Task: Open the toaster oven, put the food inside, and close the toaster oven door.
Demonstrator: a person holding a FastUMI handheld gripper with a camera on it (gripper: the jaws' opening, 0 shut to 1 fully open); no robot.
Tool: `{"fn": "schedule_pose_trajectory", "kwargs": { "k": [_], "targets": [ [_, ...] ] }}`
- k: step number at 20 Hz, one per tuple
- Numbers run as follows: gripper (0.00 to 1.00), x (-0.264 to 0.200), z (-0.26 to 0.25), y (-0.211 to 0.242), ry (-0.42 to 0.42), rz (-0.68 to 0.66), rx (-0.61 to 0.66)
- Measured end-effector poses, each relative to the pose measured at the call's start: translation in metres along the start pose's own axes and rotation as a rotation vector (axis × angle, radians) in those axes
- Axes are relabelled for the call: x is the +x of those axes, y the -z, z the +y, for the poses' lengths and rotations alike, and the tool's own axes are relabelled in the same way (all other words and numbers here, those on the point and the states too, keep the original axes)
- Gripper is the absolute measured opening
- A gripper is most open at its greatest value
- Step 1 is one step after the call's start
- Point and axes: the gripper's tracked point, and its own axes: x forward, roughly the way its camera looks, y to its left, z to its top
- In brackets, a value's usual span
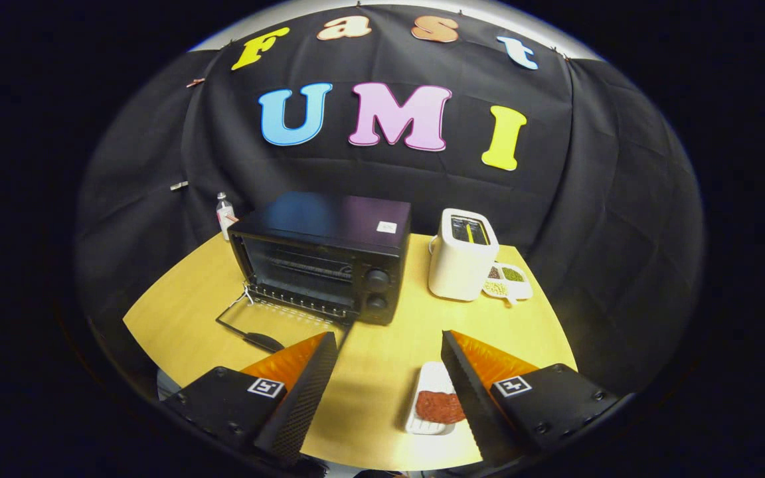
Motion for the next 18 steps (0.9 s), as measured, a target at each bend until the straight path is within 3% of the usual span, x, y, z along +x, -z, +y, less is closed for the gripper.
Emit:
{"fn": "schedule_pose_trajectory", "kwargs": {
  "k": [6,11,16,18],
  "targets": [
    [0.98,0.015,-0.083,0.059,-0.05,0.156,0.124],
    [0.99,0.031,-0.111,0.114,-0.136,0.293,0.237],
    [0.96,0.043,-0.101,0.15,-0.252,0.411,0.341],
    [0.81,0.047,-0.096,0.152,-0.293,0.41,0.356]
  ]
}}
